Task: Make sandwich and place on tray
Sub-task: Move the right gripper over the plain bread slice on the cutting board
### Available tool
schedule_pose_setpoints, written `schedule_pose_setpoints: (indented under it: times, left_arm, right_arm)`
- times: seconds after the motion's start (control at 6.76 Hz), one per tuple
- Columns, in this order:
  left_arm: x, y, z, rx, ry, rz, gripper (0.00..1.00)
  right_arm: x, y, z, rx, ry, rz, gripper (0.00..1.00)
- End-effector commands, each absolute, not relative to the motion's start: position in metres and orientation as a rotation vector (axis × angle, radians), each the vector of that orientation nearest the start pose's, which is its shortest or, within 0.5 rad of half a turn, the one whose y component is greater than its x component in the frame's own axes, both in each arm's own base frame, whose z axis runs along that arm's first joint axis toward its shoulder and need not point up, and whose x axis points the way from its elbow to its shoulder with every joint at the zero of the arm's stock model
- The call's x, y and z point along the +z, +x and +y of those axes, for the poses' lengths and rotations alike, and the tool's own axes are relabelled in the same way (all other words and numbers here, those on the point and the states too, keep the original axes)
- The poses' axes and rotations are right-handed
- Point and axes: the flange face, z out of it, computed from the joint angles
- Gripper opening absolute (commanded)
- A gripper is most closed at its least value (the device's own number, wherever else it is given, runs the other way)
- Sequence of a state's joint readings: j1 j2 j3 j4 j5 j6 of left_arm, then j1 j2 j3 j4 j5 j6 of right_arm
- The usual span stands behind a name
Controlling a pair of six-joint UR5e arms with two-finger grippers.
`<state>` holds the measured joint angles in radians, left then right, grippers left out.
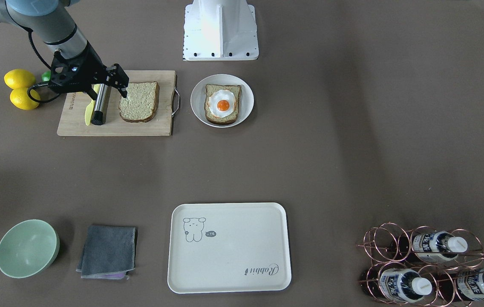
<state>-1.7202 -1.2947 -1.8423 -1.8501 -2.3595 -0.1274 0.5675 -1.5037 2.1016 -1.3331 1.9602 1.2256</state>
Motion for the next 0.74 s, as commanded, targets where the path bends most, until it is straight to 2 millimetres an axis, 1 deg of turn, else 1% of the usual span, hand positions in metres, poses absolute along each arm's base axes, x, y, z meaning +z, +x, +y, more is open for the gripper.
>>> schedule_pose_setpoints:
  times: [0.0, 0.15, 0.3, 0.44, 0.59]
  left_arm:
    - [0.615, -0.121, -0.378, -0.156, 0.267, 0.780, 0.97]
    - [0.613, -0.121, -0.378, -0.157, 0.269, 0.781, 0.97]
    - [0.613, -0.121, -0.378, -0.157, 0.269, 0.781, 0.97]
    - [0.612, -0.121, -0.378, -0.157, 0.270, 0.781, 0.97]
    - [0.611, -0.121, -0.378, -0.157, 0.273, 0.783, 0.97]
  right_arm:
    - [0.356, -0.387, -0.316, 0.013, 0.020, -0.886, 0.88]
    - [0.354, -0.397, -0.307, 0.033, -0.011, -0.892, 0.87]
    - [0.354, -0.404, -0.308, 0.037, -0.018, -0.890, 0.85]
    - [0.371, -0.413, -0.311, 0.040, -0.032, -0.857, 0.85]
    - [0.376, -0.411, -0.311, 0.037, -0.025, -0.875, 0.83]
